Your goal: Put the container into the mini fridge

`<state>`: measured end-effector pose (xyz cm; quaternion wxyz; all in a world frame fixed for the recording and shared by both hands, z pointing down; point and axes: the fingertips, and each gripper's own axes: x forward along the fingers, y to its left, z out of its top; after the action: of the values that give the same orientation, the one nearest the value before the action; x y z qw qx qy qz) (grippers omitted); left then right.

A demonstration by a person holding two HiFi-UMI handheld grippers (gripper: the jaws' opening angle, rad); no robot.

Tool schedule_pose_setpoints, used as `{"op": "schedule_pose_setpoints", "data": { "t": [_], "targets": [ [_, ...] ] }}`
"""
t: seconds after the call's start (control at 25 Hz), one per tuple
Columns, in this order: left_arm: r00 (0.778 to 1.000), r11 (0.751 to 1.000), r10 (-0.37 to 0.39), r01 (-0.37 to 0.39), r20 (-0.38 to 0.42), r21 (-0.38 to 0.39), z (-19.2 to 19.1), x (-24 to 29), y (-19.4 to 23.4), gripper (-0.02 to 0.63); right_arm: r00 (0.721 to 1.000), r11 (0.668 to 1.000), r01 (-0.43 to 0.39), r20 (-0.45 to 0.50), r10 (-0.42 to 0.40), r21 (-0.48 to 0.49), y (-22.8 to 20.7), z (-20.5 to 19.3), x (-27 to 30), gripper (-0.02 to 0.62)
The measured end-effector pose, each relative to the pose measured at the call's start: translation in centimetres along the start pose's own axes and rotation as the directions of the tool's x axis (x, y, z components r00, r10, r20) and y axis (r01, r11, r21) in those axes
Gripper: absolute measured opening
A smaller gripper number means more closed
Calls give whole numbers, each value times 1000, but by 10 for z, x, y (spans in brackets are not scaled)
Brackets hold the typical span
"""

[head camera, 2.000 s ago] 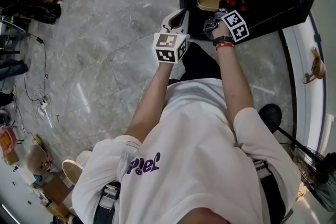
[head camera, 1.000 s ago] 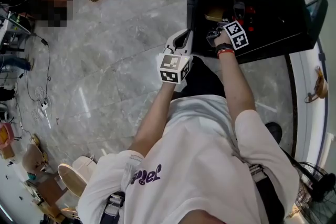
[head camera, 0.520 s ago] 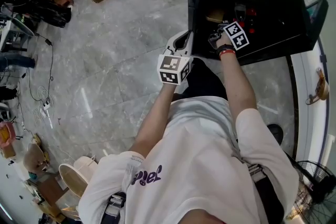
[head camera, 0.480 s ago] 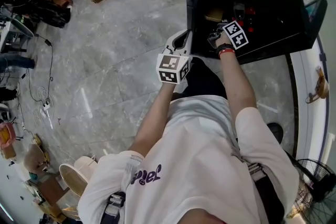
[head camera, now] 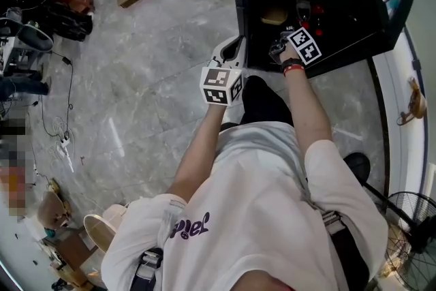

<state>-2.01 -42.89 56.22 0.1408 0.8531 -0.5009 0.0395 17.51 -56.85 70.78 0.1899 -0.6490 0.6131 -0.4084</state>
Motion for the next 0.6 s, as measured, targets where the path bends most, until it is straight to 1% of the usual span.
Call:
{"op": "schedule_pose_setpoints", "data": {
  "t": [0.24, 0.4, 0.6],
  "targets": [
    [1000, 1000, -10, 10, -4, 4, 19, -14, -18, 18, 1000, 999, 10, -9, -11, -34, 5, 11, -33, 92],
    [1000, 1000, -1, 1, -3, -3, 34, -22, -31, 18, 1000, 998, 5, -24, -6, -60, 14, 22, -58, 92],
    [1000, 1000, 3, -3, -3, 7, 53, -41, -47, 18, 999, 996, -7, -40, 3, -92, 29, 29, -90, 87]
  ]
}}
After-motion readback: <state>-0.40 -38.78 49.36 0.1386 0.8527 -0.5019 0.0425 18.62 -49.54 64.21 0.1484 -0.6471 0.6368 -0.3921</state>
